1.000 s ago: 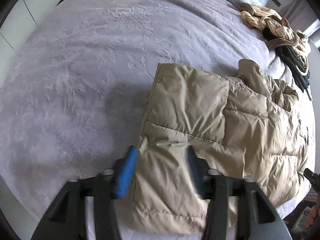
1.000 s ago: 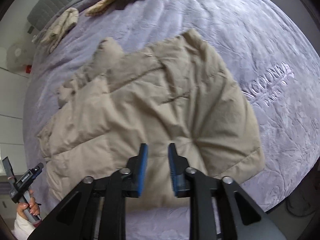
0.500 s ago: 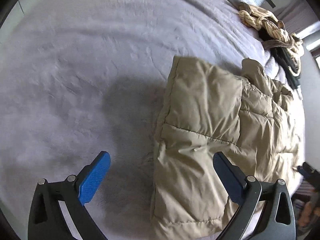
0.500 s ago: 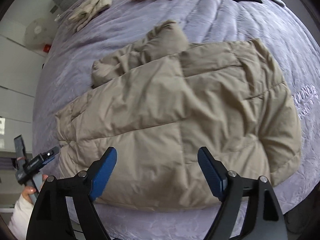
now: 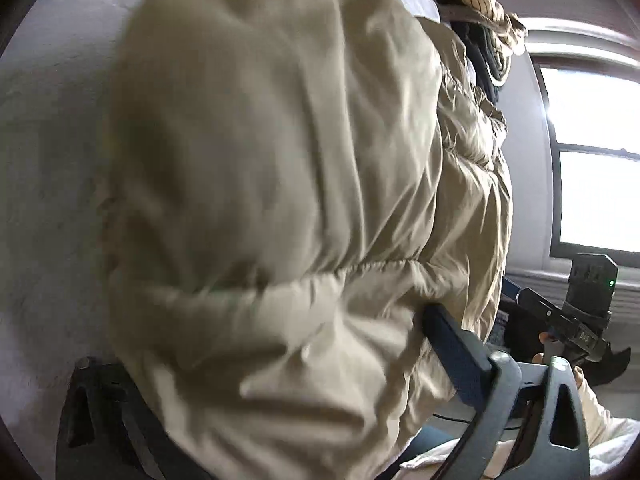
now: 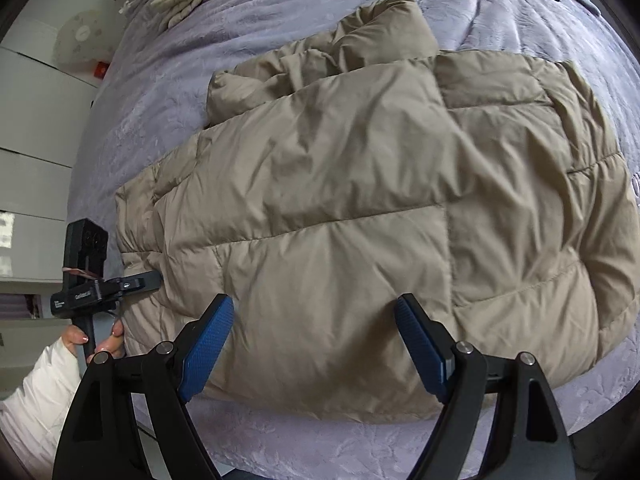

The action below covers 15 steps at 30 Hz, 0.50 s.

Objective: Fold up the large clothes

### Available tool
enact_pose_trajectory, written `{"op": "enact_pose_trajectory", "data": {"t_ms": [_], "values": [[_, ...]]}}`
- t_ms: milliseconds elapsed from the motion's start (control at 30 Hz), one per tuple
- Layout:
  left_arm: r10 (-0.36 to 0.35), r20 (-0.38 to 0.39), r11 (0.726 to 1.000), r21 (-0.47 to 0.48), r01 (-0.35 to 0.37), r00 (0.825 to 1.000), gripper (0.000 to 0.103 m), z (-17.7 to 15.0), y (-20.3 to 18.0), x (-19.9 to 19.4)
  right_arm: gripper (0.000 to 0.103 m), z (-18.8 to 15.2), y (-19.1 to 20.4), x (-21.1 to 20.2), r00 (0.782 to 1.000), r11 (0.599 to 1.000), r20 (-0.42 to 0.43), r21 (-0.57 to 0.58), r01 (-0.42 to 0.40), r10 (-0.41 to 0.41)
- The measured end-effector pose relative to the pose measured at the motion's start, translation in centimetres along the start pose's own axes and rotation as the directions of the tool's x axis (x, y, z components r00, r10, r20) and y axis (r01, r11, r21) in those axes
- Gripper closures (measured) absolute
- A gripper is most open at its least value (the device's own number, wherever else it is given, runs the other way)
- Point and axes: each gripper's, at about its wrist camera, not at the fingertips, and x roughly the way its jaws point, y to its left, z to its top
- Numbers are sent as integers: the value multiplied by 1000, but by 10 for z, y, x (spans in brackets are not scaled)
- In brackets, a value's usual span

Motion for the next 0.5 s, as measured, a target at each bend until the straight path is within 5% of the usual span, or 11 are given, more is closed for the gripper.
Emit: {"op": "enact_pose_trajectory", "data": {"t_ms": [33, 100, 200, 233, 267, 300, 500], "values": [[-4, -4, 1000, 10, 4, 1000, 40, 1, -2, 0, 18, 1, 2, 1, 1000, 1000, 4, 1, 1, -1], [-86, -14, 996, 5, 87, 996, 65, 1, -3, -2, 18, 3, 5, 3, 1000, 1000, 15, 5, -2, 2], [-72, 1, 997, 33, 72, 997, 71, -2, -16, -10, 21, 6, 5, 0, 999, 1000, 52, 11, -3, 3], [-68, 6, 997, 37, 67, 998, 71, -3, -20, -12, 42, 7, 4, 0, 998, 1000, 60, 11, -5, 4], [-64, 11, 997, 42, 63, 998, 71, -4, -26, -15, 82, 9, 1, 1, 998, 1000, 58, 10, -4, 3], [-62, 17, 997, 47, 62, 998, 71, -6, -31, -17, 99, 11, -2, 5, 999, 1000, 46, 11, 0, -1], [-85, 52, 994, 68, 82, 995, 71, -13, -80, -35, 101, 22, -21, 36, 996, 995, 9, -43, -86, 87]]}}
